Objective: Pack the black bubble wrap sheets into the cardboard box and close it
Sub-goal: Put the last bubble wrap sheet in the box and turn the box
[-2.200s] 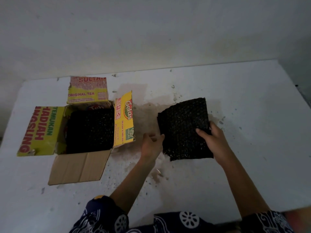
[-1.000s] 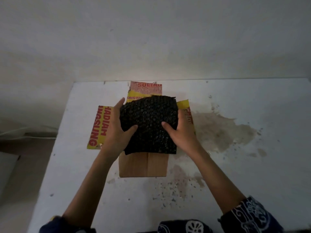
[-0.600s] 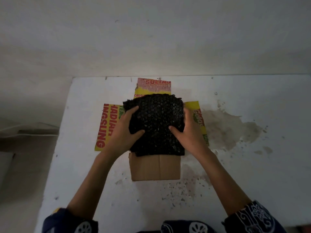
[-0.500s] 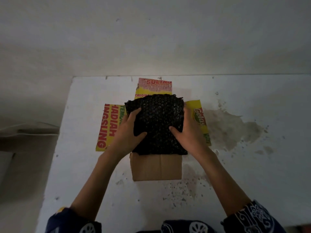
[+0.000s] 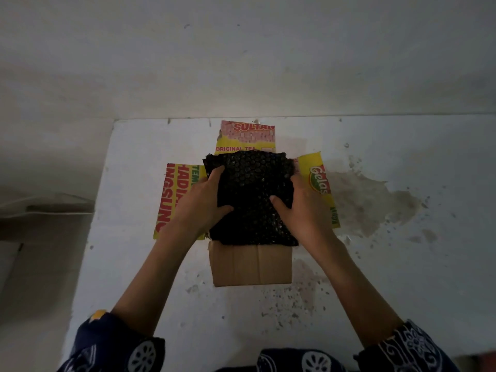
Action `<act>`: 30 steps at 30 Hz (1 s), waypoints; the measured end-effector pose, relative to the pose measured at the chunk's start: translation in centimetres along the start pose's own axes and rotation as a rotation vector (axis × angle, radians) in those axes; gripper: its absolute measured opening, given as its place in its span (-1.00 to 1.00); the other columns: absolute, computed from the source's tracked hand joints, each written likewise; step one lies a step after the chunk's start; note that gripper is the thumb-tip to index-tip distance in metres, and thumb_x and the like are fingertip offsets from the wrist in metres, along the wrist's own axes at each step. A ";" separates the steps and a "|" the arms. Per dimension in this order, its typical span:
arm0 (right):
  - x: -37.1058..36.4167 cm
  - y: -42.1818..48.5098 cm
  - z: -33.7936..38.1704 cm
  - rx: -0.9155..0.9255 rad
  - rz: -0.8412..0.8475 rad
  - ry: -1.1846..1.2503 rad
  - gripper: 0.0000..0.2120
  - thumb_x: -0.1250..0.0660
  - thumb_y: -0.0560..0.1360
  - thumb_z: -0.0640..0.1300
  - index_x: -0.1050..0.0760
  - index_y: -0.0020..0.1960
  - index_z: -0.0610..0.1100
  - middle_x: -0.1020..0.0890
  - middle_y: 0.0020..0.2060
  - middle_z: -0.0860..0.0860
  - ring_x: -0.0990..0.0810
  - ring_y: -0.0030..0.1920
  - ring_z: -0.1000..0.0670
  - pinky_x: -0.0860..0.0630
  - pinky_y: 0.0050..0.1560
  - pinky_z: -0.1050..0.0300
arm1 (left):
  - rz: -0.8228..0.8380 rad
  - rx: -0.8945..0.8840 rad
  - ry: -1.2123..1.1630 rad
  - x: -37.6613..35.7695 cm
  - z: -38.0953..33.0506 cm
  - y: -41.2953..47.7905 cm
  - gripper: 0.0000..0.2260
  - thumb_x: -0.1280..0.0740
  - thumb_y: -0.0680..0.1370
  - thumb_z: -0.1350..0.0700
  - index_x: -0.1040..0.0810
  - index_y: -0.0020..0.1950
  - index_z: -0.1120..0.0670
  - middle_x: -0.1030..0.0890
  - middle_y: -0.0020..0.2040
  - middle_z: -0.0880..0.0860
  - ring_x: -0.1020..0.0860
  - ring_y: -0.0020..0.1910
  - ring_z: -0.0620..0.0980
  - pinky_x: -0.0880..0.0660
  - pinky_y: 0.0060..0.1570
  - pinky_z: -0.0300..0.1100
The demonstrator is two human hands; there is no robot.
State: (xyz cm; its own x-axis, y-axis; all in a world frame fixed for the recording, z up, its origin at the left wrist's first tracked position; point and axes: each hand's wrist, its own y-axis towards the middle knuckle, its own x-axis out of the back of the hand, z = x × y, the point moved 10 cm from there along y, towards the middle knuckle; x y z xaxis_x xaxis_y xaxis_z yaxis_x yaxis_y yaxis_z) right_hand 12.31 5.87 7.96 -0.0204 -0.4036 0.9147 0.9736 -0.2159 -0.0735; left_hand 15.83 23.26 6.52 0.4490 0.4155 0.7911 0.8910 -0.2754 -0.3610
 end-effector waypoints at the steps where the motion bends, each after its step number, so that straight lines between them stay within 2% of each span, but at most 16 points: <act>1: 0.6 -0.2 0.0 0.002 -0.044 -0.028 -0.43 -0.28 0.51 0.08 -0.22 0.39 -0.19 -0.57 0.12 -0.16 -0.59 0.01 -0.16 -0.49 -0.20 0.06 | -0.059 0.012 0.049 0.7 -0.1 -0.4 -0.22 -0.42 0.44 0.04 -0.02 0.51 0.04 -0.35 0.34 0.23 -0.44 0.24 0.25 -0.45 0.15 0.06; 3: 2.1 -0.6 0.8 0.079 -0.160 -0.084 -0.37 -0.31 0.49 0.05 -0.20 0.42 -0.24 -0.48 0.22 -0.26 -0.52 0.15 -0.23 -0.52 0.00 -0.04 | -0.216 -0.017 0.169 2.3 -1.0 -1.4 -0.21 -0.44 0.42 0.00 -0.06 0.49 0.07 -0.27 0.31 0.25 -0.39 0.24 0.23 -0.43 0.16 0.01; 5: 2.8 -0.8 2.7 0.264 -0.218 -0.133 -0.39 -0.32 0.48 0.04 -0.26 0.39 -0.27 -0.45 0.24 -0.30 -0.45 0.22 -0.28 -0.44 0.17 -0.14 | -0.305 -0.157 0.261 2.9 -2.6 -2.0 -0.23 -0.42 0.42 -0.05 -0.10 0.49 0.09 -0.18 0.40 0.24 -0.26 0.35 0.21 -0.30 0.33 0.01; 7: 1.7 -0.6 4.0 0.439 -0.133 -0.226 -0.37 -0.24 0.50 0.12 -0.23 0.43 -0.23 -0.38 0.36 -0.25 -0.36 0.34 -0.25 -0.28 0.33 -0.17 | -0.250 -0.305 0.350 1.8 -3.3 -1.6 -0.24 -0.33 0.45 -0.16 -0.06 0.51 0.06 -0.03 0.53 0.19 -0.08 0.49 0.18 -0.03 0.47 0.04; 10: -2.0 0.0 4.0 0.540 0.109 -0.383 -0.24 -0.02 0.47 0.29 0.00 0.52 -0.12 -0.04 0.52 -0.20 -0.03 0.50 -0.23 0.06 0.47 -0.21 | -0.108 -0.401 0.561 -1.2 -2.4 0.2 -0.17 -0.05 0.41 -0.39 0.11 0.53 0.04 0.20 0.55 0.13 0.16 0.54 0.13 0.27 0.45 0.08; 12: -4.5 0.3 3.2 0.539 0.225 -0.479 -0.17 0.10 0.42 0.38 0.17 0.52 -0.08 0.18 0.52 -0.18 0.18 0.51 -0.23 0.18 0.48 -0.23 | -0.050 -0.420 0.685 -2.8 -1.4 1.1 -0.09 0.00 0.36 -0.45 0.17 0.52 0.06 0.29 0.50 0.13 0.20 0.53 0.15 0.33 0.41 0.09; 14: -6.0 0.2 2.5 0.531 0.271 -0.547 -0.15 0.11 0.42 0.42 0.29 0.50 -0.03 0.33 0.48 -0.17 0.34 0.48 -0.21 0.25 0.47 -0.22 | -0.050 -0.441 0.765 -3.4 -1.0 1.3 -0.05 0.06 0.32 -0.48 0.15 0.53 0.09 0.31 0.47 0.15 0.18 0.52 0.18 0.31 0.40 0.11; 16: -6.7 0.2 2.1 0.512 0.300 -0.601 -0.16 0.10 0.44 0.42 0.36 0.48 0.00 0.41 0.45 -0.15 0.44 0.44 -0.19 0.33 0.44 -0.21 | -0.030 -0.434 0.829 -3.9 -0.7 1.4 -0.04 0.11 0.32 -0.50 0.24 0.51 0.08 0.37 0.44 0.16 0.24 0.52 0.17 0.33 0.41 0.10; 18: -7.2 0.2 2.0 0.498 0.341 -0.686 -0.16 0.12 0.43 0.44 0.41 0.47 0.01 0.43 0.45 -0.15 0.47 0.43 -0.18 0.35 0.44 -0.20 | 0.047 -0.385 0.917 -4.8 -0.1 1.7 -0.06 0.05 0.37 -0.48 0.33 0.49 0.08 0.41 0.45 0.17 0.30 0.50 0.16 0.36 0.41 0.09; 22: -8.8 0.6 1.6 0.518 0.465 -0.881 -0.13 0.17 0.40 0.49 0.37 0.48 0.00 0.32 0.49 -0.14 0.38 0.47 -0.16 0.43 0.41 -0.22 | 0.142 -0.332 1.071 -6.2 0.1 2.6 -0.10 0.04 0.41 -0.45 0.29 0.50 0.09 0.25 0.54 0.19 0.25 0.52 0.14 0.36 0.41 0.15; 25: -9.7 0.9 1.5 0.527 0.455 -1.003 -0.12 0.18 0.39 0.49 0.31 0.50 -0.01 0.25 0.51 -0.17 0.31 0.49 -0.17 0.44 0.39 -0.24 | 0.180 -0.304 1.134 -6.6 0.4 2.8 -0.11 0.03 0.42 -0.45 0.25 0.51 0.07 0.22 0.54 0.19 0.23 0.53 0.13 0.37 0.41 0.20; 28: -10.6 1.1 1.4 0.515 0.443 -1.083 -0.14 0.18 0.42 0.47 0.31 0.50 -0.02 0.23 0.51 -0.19 0.29 0.49 -0.19 0.40 0.41 -0.25 | 0.163 -0.321 1.124 -6.4 0.0 2.8 -0.14 0.01 0.43 -0.44 0.20 0.52 0.06 0.19 0.55 0.19 0.21 0.53 0.13 0.37 0.39 0.21; 30: -10.8 1.2 1.5 0.502 0.446 -1.075 -0.15 0.19 0.43 0.46 0.36 0.49 -0.04 0.26 0.50 -0.18 0.29 0.49 -0.20 0.38 0.42 -0.23 | 0.158 -0.357 1.027 -5.9 -0.5 2.3 -0.19 -0.06 0.46 -0.38 0.12 0.53 0.05 0.15 0.55 0.19 0.18 0.53 0.14 0.38 0.39 0.18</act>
State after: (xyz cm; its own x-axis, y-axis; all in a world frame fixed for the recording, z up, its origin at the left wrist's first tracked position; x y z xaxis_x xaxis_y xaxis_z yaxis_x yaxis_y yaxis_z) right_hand 13.99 11.29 -1.44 0.2953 0.6198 0.7271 0.8319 0.2075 -0.5147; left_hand 15.22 19.77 1.24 0.1381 -0.5206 0.8425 0.6834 -0.5656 -0.4616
